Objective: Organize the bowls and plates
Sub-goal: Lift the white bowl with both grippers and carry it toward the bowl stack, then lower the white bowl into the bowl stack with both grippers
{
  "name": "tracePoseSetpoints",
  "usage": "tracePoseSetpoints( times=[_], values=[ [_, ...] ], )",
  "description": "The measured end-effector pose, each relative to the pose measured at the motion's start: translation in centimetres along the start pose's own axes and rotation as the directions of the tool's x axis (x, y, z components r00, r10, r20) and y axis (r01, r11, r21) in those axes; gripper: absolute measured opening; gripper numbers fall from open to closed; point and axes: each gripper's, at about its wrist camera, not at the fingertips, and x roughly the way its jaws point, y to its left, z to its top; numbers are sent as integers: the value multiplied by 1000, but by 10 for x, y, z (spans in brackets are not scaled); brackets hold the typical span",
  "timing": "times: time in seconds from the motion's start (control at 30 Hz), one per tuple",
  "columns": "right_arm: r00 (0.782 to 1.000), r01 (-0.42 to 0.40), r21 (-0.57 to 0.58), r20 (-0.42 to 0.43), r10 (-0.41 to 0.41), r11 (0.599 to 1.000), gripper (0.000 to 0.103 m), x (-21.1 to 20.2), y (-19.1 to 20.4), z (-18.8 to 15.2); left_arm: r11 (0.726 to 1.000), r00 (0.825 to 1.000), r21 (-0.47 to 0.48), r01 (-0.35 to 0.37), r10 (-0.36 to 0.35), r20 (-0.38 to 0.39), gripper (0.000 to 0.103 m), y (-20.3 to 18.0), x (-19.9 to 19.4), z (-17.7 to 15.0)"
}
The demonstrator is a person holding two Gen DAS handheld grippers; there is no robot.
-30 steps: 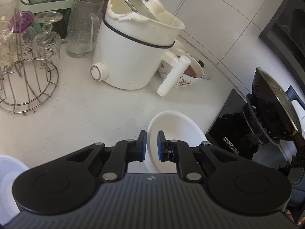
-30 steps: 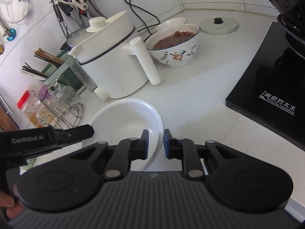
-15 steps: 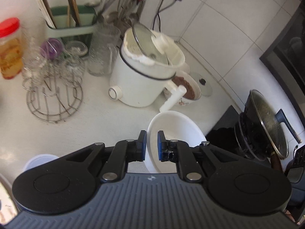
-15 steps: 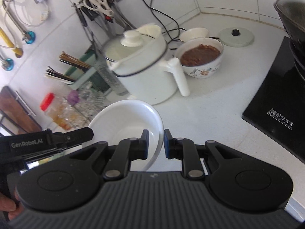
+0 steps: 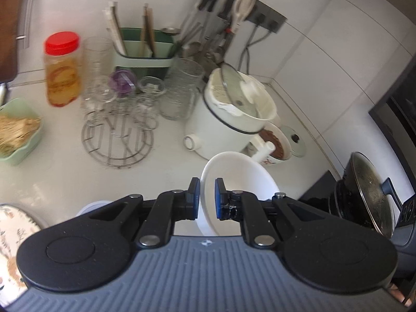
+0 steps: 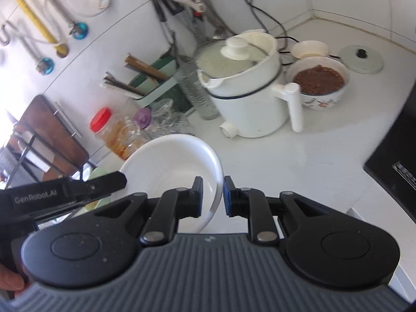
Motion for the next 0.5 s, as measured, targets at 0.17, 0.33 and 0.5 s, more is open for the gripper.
tracePoseSetpoints(
  times=[0.17, 0.33, 0.5],
  values=[
    [998, -51, -33, -31, 50, 998, 19, 8, 19, -1, 997, 998, -57, -55, 57, 16, 14, 21, -15, -9],
    [991, -103, -52, -96, 98, 993, 20, 21, 32, -7, 987, 993, -118, -108, 112, 33, 14, 39, -27, -20],
    [982, -136, -97, -148, 121, 986, 20, 33, 47, -15, 974, 989, -183, -132, 141, 42, 14, 57, -36, -29]
  ],
)
